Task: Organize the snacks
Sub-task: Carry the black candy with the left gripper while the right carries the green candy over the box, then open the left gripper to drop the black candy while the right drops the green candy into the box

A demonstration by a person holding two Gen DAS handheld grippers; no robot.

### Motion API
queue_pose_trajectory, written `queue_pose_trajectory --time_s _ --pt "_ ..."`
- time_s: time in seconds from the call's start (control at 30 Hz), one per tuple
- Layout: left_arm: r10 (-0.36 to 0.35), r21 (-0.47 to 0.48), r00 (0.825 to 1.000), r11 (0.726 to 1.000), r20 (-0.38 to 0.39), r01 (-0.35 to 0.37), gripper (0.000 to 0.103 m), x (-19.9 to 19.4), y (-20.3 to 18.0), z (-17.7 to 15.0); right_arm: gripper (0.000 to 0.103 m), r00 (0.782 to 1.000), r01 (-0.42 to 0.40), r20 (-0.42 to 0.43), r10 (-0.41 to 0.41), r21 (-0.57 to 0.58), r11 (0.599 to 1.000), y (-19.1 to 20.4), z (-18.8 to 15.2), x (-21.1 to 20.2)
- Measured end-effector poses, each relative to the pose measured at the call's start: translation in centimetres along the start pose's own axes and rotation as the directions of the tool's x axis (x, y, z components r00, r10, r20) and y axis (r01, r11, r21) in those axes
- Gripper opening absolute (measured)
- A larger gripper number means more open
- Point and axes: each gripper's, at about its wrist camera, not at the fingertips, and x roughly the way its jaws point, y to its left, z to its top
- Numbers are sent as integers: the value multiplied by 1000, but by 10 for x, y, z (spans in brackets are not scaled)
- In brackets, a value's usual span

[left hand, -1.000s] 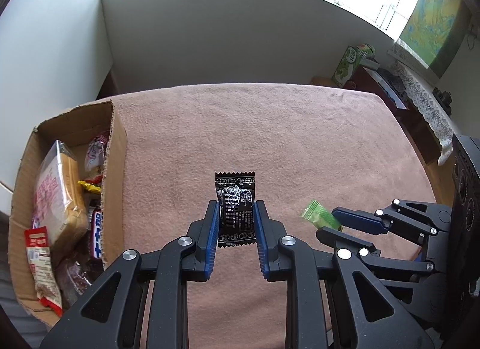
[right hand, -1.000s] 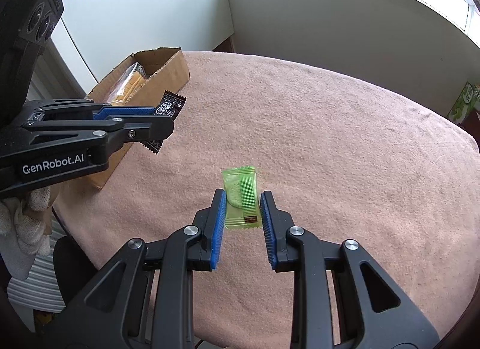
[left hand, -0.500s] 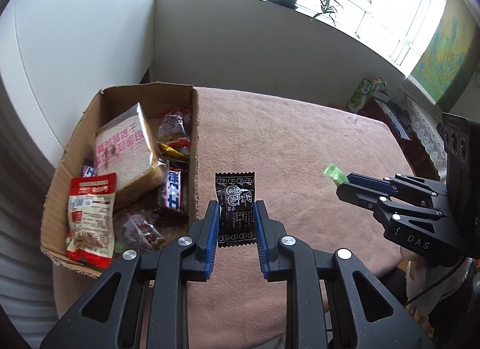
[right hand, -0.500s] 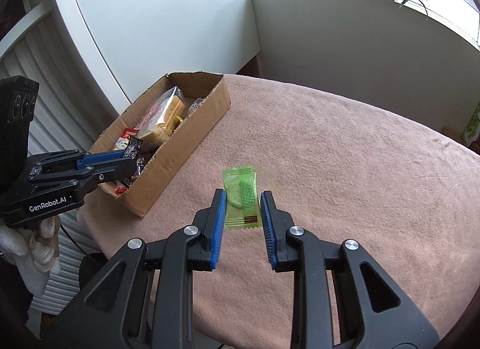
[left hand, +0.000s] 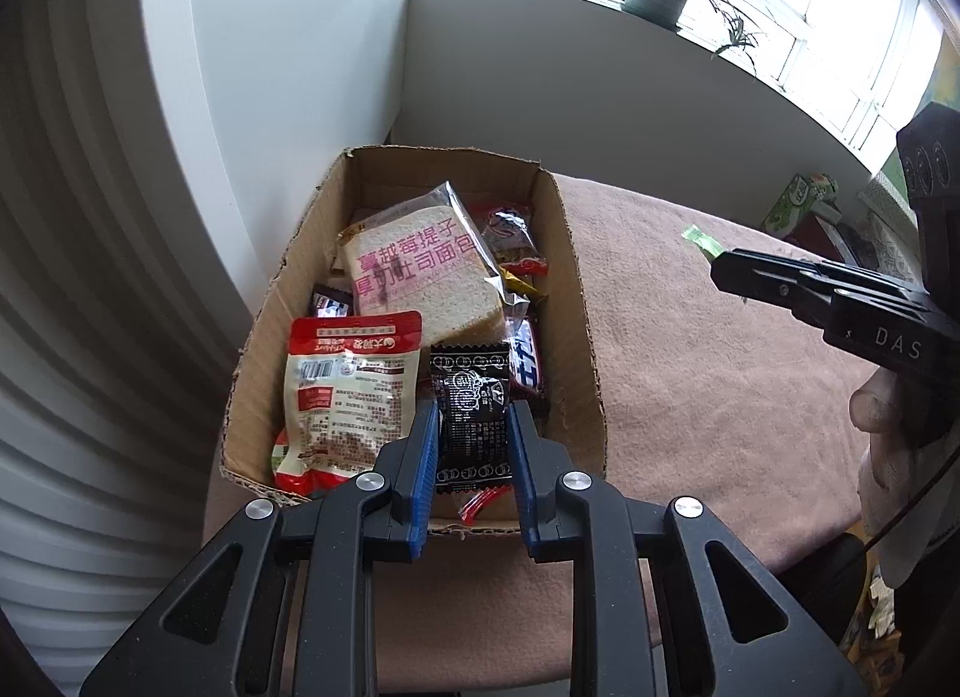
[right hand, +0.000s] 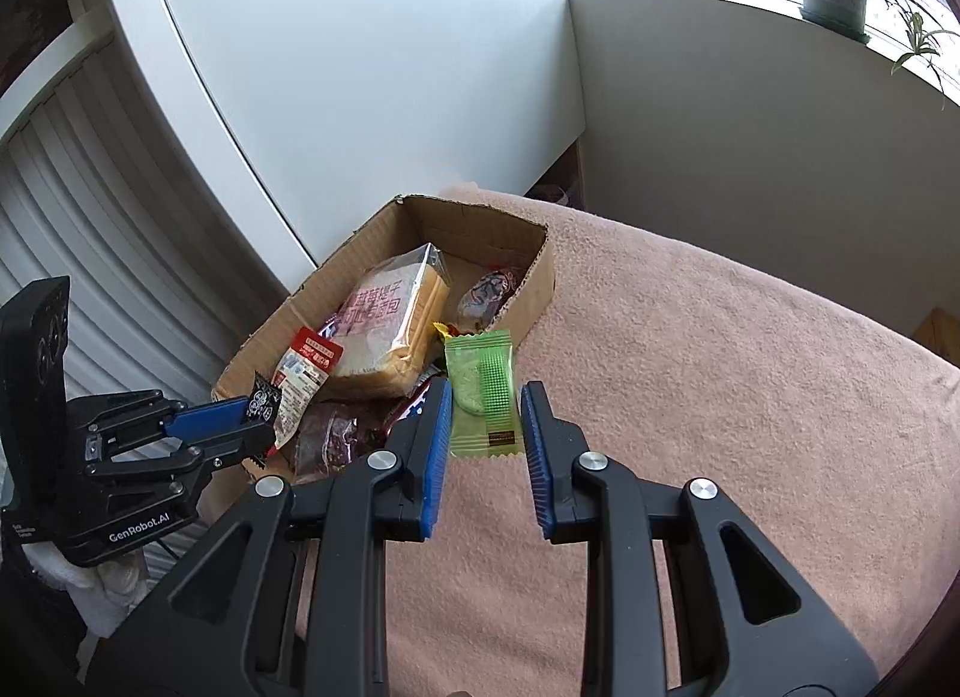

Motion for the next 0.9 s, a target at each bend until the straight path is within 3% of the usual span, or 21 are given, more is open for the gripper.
queue_pose_trajectory --time_s 0.17,0.4,0.53,0.9 --pt "10 -22 1000 1000 5 -10 21 0 14 12 25 999 31 -5 -32 -54 998 19 29 23" --pt "65 -24 997 998 48 -64 21 9 27 52 25 999 28 -30 -31 -97 995 35 50 52" --pt "115 -1 991 993 65 -115 21 23 26 71 25 998 28 -53 -33 -89 996 34 59 69" --pt "146 -17 988 989 55 -146 21 58 27 103 25 997 10 -76 -12 -29 1000 9 64 93"
